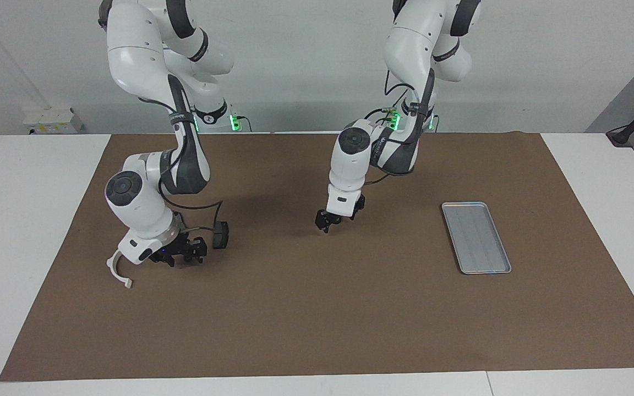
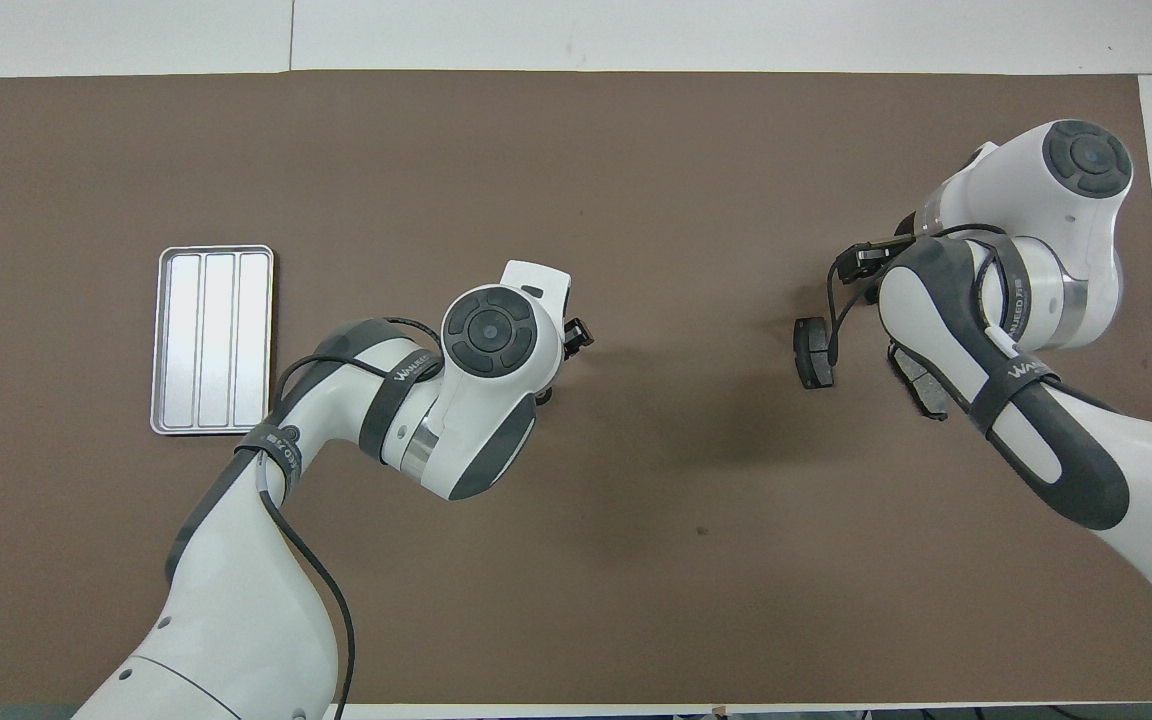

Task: Pick bearing gear from pile to tray
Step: 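Grasp the center bearing with the left gripper while the right gripper grasps another, then place the bearing in the tray with the left gripper while the right gripper carries another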

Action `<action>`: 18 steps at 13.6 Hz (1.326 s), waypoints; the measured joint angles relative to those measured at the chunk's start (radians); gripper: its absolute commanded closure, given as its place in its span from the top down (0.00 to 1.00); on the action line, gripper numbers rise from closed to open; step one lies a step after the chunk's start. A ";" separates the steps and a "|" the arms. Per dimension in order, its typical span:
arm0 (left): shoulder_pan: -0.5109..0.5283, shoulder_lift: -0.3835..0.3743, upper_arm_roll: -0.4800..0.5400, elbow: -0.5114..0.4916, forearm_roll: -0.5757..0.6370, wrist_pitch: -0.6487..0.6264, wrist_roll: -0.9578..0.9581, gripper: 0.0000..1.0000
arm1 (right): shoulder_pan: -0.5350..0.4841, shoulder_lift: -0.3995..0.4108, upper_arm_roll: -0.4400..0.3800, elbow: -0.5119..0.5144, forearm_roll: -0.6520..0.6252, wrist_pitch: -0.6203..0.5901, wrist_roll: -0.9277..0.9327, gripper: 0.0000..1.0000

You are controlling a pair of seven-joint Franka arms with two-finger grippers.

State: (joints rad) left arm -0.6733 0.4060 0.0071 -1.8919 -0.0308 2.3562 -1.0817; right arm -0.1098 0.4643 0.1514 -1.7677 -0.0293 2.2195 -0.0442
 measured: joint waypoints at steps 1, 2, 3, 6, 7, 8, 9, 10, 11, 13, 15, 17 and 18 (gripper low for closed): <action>-0.005 0.000 0.000 -0.014 0.000 0.011 -0.002 1.00 | 0.000 0.001 0.000 -0.003 0.000 0.000 -0.005 0.83; -0.005 0.000 0.000 -0.019 0.000 0.015 -0.002 1.00 | 0.000 0.001 0.000 -0.007 0.000 0.000 -0.007 0.83; -0.005 -0.001 0.000 -0.019 0.000 0.015 -0.002 1.00 | 0.000 0.001 0.000 -0.011 0.000 0.000 -0.012 0.83; -0.008 -0.003 0.000 -0.019 0.000 0.016 -0.002 0.98 | -0.003 0.001 -0.002 -0.027 0.000 0.000 -0.032 0.83; -0.008 -0.003 0.000 -0.019 0.000 0.016 -0.002 0.95 | -0.004 0.001 -0.004 -0.032 0.000 0.000 -0.043 0.83; -0.009 -0.003 0.000 -0.019 0.000 0.016 -0.002 0.90 | -0.006 0.001 -0.004 -0.036 0.000 0.000 -0.052 0.83; -0.009 -0.003 0.000 -0.019 0.000 0.016 -0.003 0.80 | -0.011 0.001 -0.004 -0.037 0.000 0.000 -0.059 0.78; -0.011 -0.003 0.000 -0.019 0.000 0.016 -0.003 0.66 | -0.017 0.001 -0.005 -0.039 0.000 0.000 -0.063 0.66; -0.012 -0.003 0.000 -0.019 0.000 0.016 -0.003 0.49 | -0.022 0.001 -0.005 -0.041 0.000 0.000 -0.064 0.52; -0.016 -0.004 0.001 -0.020 0.000 0.014 -0.003 0.13 | -0.025 0.001 -0.005 -0.041 0.000 0.000 -0.064 0.32; -0.020 -0.013 0.002 -0.021 0.000 0.012 -0.003 0.00 | -0.025 -0.003 -0.004 -0.041 -0.001 0.000 -0.064 0.17; -0.021 -0.013 0.002 -0.021 0.000 0.012 -0.004 0.00 | -0.024 -0.005 -0.002 -0.042 -0.002 -0.001 -0.064 0.09; -0.022 -0.013 0.003 -0.021 0.000 0.012 -0.004 0.00 | -0.024 -0.006 -0.001 -0.042 -0.002 -0.001 -0.064 0.04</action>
State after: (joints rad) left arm -0.6948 0.3928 0.0103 -1.9124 -0.0308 2.3682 -1.0862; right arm -0.1334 0.4586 0.1503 -1.8095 -0.0309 2.2189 -0.1086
